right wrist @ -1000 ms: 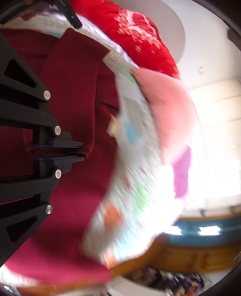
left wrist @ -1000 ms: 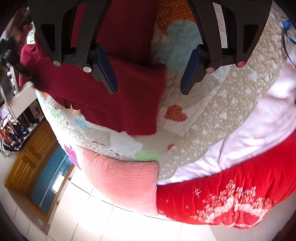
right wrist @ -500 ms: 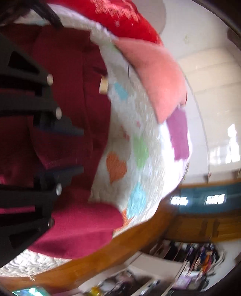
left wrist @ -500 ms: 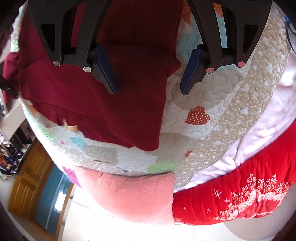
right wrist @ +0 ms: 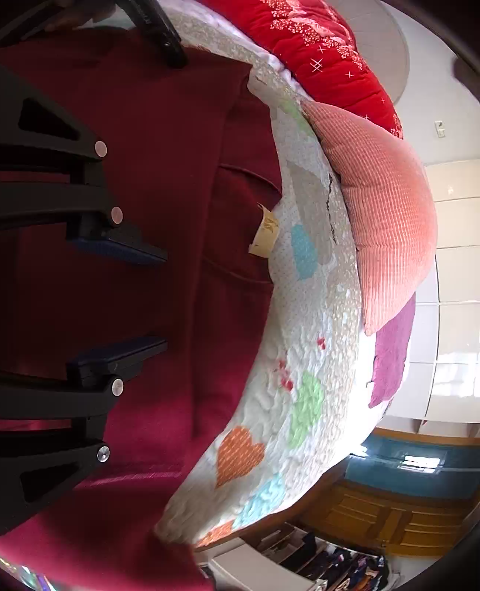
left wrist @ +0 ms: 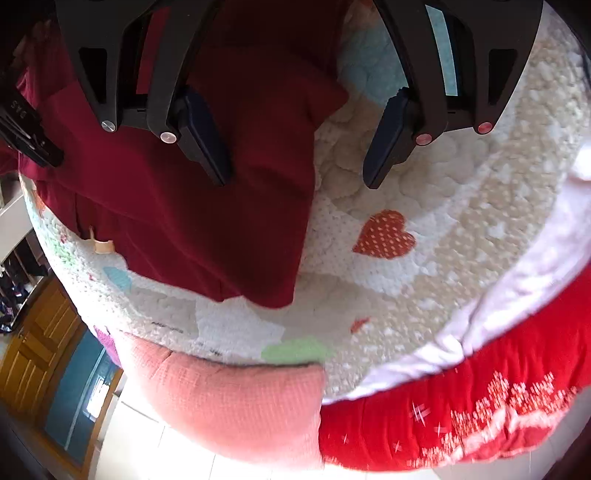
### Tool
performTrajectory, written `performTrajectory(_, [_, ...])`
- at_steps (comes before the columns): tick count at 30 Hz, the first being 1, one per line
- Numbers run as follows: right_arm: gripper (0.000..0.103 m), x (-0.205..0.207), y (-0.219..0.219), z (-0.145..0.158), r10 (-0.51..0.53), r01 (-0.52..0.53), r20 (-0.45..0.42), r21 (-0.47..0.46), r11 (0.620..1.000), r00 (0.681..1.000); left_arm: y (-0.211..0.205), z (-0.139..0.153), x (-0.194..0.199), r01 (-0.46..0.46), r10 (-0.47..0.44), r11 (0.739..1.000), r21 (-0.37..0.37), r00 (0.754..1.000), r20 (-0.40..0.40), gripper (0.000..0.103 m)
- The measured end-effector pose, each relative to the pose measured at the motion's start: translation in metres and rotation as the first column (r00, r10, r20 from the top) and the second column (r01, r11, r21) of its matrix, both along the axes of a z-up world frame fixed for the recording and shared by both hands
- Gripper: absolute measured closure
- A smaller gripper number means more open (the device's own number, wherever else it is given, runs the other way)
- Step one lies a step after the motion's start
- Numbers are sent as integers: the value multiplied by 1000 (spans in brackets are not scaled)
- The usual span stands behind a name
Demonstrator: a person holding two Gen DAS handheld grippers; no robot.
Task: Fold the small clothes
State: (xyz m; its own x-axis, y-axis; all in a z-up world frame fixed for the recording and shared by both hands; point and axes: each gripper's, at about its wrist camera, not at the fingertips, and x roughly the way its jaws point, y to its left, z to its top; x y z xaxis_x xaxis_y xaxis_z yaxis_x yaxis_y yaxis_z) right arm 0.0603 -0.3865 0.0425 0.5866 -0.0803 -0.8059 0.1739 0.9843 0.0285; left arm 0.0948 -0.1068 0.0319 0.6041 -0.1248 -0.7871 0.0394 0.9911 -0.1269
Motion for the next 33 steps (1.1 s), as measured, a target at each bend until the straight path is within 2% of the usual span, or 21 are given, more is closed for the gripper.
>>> performTrajectory(4, [62,-27,-6,4,-7,7,2,-10,1000,1000,-7,14,-12,21,-22,999,24,998,54,28])
performTrajectory(9, [58,-54,-10,-5,-16,16,3,-24,1000,1000,-19,10,-15,39,-42,997,60,998,47,28])
performTrajectory(13, [58,-56,-6,-8,-13,13,-1,-47,999,1000,-23,-5,-14,35,-35,996,80,999,-8,28])
performTrajectory(15, [58,-59,-7,-3,-16,15,-14,-31,999,1000,-21,-6,-16,31,-31,997,77,1000,-7,28])
performTrajectory(19, [55,-69,-12,8,-39,39,24,13,999,999,-24,-2,-23,33,-33,995,97,999,0,28])
performTrajectory(23, [51,-61,-11,-14,-39,39,-30,-10,999,999,-27,-3,-29,33,-34,994,109,999,-1,28])
performTrajectory(26, [51,-63,-6,-8,-28,27,-33,-28,999,999,-27,1,-35,28,-28,994,104,1000,-3,28])
performTrajectory(29, [51,-78,-13,4,-20,21,-18,69,997,1000,-31,7,-42,32,-33,995,95,999,4,28])
performTrajectory(33, [51,-106,-20,21,-34,31,24,100,995,999,-42,15,-50,34,-36,996,78,999,31,28])
